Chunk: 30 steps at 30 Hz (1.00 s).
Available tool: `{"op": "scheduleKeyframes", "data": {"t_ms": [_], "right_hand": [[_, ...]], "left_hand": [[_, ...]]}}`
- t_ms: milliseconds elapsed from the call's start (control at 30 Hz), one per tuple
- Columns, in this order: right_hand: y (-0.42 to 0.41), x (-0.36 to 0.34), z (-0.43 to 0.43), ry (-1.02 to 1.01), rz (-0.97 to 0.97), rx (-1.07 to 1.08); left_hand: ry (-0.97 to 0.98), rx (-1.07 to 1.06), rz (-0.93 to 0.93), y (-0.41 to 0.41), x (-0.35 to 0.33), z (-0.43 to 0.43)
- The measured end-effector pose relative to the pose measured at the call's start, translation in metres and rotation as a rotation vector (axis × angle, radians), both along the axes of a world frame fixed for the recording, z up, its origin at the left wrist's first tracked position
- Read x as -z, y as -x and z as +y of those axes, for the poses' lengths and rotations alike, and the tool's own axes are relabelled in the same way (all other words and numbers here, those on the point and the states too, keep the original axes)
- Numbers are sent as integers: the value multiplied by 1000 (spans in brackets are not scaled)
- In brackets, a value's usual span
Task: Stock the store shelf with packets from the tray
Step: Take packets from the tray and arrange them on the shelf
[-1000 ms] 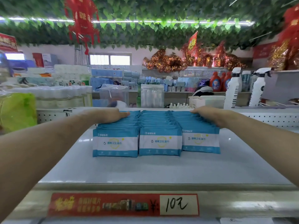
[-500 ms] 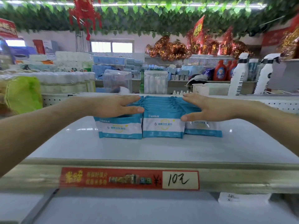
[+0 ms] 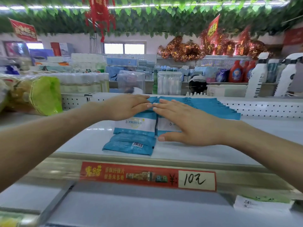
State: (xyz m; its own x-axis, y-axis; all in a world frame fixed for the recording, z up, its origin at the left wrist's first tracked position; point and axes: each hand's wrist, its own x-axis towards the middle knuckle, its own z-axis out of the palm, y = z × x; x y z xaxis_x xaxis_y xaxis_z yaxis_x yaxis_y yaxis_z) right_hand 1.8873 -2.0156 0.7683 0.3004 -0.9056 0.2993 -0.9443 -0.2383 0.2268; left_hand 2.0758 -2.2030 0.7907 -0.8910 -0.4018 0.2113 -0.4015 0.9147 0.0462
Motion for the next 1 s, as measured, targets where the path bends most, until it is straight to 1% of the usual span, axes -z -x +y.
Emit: {"op": "scheduleKeyframes", "data": {"t_ms": [100, 200, 267, 433, 533, 767, 867, 1000], "right_hand": [[-10, -2, -4, 7, -43, -21], [-25, -4, -9, -76, -120, -51], [-37, -4, -14, -128, -125, -67], [-63, -1, -26, -204, -71, -70], [-76, 4, -31, -238, 4, -69], [-84, 7, -33, -152, 91, -75], [-83, 4, -34, -119, 67, -96], [-77, -1, -38, -91, 8, -111]], "left_hand": [[41, -5, -25, -28, -4, 0], [112, 25, -58, -60, -4, 1], [105, 13, -79, -78, -3, 2], [51, 41, -136, -103, 7, 4], [39, 79, -158, -109, 17, 2], [51, 143, -163, -113, 29, 1], [51, 165, -148, -113, 30, 4], [8, 158, -59, -109, 32, 7]]}}
